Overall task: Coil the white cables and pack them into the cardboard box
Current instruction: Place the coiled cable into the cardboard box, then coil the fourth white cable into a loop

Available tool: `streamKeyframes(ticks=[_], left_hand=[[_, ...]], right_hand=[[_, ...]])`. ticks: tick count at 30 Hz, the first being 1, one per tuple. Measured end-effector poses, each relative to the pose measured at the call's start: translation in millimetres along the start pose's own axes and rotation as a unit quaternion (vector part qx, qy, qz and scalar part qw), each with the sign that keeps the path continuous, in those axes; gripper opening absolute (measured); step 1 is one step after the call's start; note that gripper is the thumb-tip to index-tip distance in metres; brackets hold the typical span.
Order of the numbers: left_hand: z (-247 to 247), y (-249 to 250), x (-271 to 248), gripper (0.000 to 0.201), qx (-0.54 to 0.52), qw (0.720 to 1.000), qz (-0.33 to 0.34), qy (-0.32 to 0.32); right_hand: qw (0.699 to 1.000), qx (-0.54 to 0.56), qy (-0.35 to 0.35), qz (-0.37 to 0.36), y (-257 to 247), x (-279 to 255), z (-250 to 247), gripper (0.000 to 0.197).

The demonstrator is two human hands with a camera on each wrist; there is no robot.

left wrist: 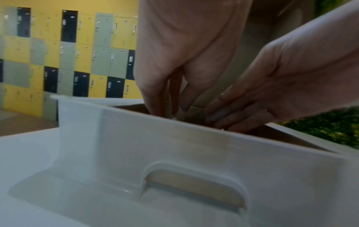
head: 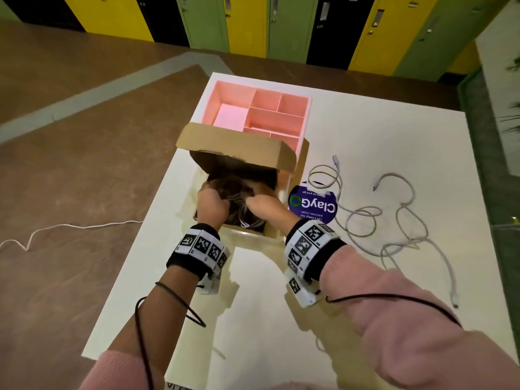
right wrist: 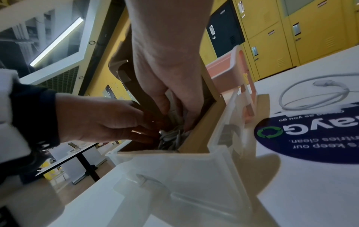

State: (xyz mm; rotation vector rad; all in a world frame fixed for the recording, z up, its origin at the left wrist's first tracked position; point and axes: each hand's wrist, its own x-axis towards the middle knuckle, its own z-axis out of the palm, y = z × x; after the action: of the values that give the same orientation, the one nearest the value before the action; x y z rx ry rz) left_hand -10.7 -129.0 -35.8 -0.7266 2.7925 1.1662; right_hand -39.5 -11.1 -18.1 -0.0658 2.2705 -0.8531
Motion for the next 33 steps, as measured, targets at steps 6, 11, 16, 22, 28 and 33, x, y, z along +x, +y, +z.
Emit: streamKeyframes(ticks=[6, 11, 16, 22, 28, 33], left_hand=[[6, 15, -31, 0.020, 0.017, 0.994, 0.087, 0.058], [28, 27, -56, 0.011, -0.083, 0.978, 0.189, 0.041], [66, 54, -67, 0.014, -0.099, 0.955, 0.275, -0.054], [104, 96, -49, 0.014, -0.011, 0.943, 0.314, -0.110], [136, 114, -25, 0.040, 0.171, 0.945, 0.216, -0.174], [148, 116, -12, 0.068, 0.157, 0.957, 0.134, -0.203]], right_hand=[[0.991, 0.051, 0.027, -0.122, 24, -37, -20, 0.033], [0.992, 0.043, 0.031, -0.113, 73, -69, -56, 0.023], [0.973, 0.046, 0.224, -0.040, 121, -72, -87, 0.020], [0.950, 0.004, 0.311, 0.011, 157, -50, -109, 0.022], [0.969, 0.001, 0.244, 0.038, 156, -22, -124, 0.026], [0.978, -0.037, 0.191, 0.081, 150, 3, -128, 0.038]])
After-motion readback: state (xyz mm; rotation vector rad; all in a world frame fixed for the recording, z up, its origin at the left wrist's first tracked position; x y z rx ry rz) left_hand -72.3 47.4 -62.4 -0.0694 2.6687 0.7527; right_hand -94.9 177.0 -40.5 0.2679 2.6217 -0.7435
